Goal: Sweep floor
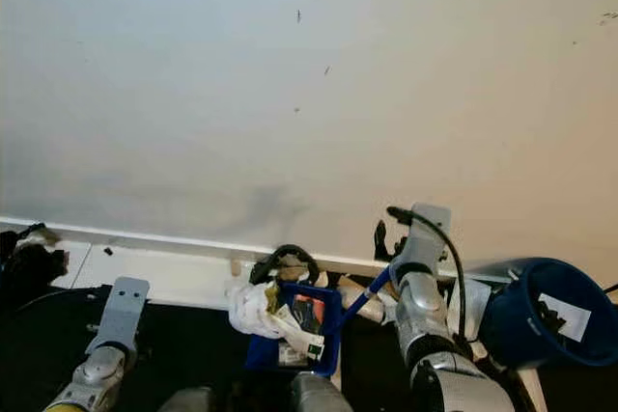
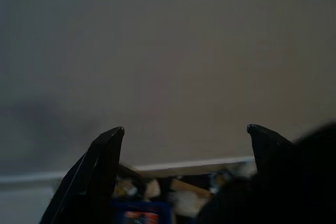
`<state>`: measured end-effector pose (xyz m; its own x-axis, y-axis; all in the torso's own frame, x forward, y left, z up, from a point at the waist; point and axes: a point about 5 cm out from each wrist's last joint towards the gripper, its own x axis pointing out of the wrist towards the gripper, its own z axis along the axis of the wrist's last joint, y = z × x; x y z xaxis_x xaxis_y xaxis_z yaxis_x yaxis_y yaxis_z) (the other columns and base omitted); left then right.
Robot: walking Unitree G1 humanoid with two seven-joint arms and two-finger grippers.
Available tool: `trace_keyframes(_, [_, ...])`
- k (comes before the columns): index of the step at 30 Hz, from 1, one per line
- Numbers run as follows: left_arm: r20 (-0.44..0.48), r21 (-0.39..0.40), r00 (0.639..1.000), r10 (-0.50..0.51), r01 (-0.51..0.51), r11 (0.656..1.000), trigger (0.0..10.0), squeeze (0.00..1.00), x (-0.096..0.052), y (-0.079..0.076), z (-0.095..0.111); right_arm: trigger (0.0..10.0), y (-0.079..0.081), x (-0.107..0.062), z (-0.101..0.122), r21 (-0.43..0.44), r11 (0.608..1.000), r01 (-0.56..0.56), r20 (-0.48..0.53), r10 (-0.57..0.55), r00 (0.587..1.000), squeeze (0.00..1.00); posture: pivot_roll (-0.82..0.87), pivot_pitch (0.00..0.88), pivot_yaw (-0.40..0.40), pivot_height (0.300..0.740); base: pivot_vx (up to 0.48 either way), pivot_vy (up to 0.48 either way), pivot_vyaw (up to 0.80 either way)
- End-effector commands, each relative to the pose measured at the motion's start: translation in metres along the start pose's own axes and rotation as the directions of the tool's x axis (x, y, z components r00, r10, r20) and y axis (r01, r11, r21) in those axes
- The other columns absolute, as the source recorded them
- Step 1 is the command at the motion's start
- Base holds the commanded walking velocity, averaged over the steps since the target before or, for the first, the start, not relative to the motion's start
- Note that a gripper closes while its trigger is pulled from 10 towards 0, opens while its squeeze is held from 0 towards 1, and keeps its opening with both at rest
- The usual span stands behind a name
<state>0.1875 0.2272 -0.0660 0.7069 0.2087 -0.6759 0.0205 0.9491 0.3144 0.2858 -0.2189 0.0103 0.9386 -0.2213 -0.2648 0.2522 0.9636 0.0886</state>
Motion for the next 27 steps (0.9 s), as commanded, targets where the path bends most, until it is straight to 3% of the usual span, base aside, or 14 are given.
trace_keyframes(1, [0.003, -0.008, 1.000, -0.019, 0.019, 1.000, 10.0, 0.00, -0.002, 0.000, -0.004, 10.0, -0.005, 0.001, -0.001, 0.029, 0.999, 0.025, -0.023, -0.024, 0.999, 0.00, 0.19, 0.132, -0.114, 0.740, 0.000, 0.000, 0.00])
trace_keyframes(10, [0.052, -0.038, 0.998, 0.039, -0.037, 0.999, 10.0, 0.00, -0.007, 0.018, -0.002, 10.0, 0.002, 0.010, 0.008, 0.106, 0.994, 0.003, -0.043, 0.001, 0.999, 0.00, 0.23, 0.204, -0.137, 0.740, 0.000, 0.000, 0.00])
trace_keyframes(22, [0.051, -0.105, 0.994, 0.095, -0.089, 0.990, 10.0, 0.00, -0.012, 0.026, -0.007, 10.0, 0.021, 0.019, 0.022, 0.014, 0.993, -0.119, -0.049, 0.120, 0.992, 0.00, 0.25, 0.218, -0.178, 0.740, 0.000, 0.000, 0.00])
trace_keyframes(24, [0.051, -0.121, 0.994, 0.098, -0.091, 0.989, 10.0, 0.00, -0.013, 0.024, -0.007, 10.0, 0.030, 0.018, 0.018, -0.055, 0.982, -0.182, -0.073, 0.178, 0.981, 0.00, 0.25, 0.216, -0.184, 0.740, 0.000, 0.000, 0.00])
trace_keyframes(27, [0.053, -0.133, 0.993, 0.101, -0.093, 0.987, 10.0, 0.00, -0.014, 0.023, -0.006, 10.0, 0.032, 0.017, 0.016, -0.093, 0.976, -0.199, -0.083, 0.191, 0.978, 0.00, 0.25, 0.217, -0.189, 0.740, 0.000, 0.000, 0.00])
